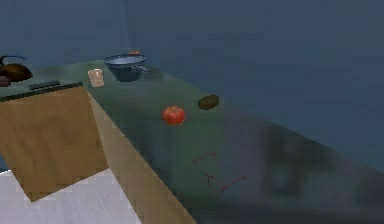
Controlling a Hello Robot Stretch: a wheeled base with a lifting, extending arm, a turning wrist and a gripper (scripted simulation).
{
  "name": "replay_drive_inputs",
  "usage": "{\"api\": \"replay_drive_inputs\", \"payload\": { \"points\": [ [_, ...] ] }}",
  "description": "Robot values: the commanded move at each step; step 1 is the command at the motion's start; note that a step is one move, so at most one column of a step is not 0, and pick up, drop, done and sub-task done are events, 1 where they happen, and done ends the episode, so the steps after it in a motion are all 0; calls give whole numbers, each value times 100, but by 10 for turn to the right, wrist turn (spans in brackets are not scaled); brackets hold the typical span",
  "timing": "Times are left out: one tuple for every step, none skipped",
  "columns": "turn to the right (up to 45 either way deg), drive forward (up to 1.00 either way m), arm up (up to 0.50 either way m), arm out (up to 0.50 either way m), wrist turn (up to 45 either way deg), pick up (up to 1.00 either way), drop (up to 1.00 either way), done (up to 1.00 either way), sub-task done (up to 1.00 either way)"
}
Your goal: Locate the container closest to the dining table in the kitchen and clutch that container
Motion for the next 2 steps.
{"api": "replay_drive_inputs", "payload": {
  "points": [
    [0,0,50,0,0,0,0,0,0],
    [0,0,38,0,0,0,0,0,0]
  ]
}}
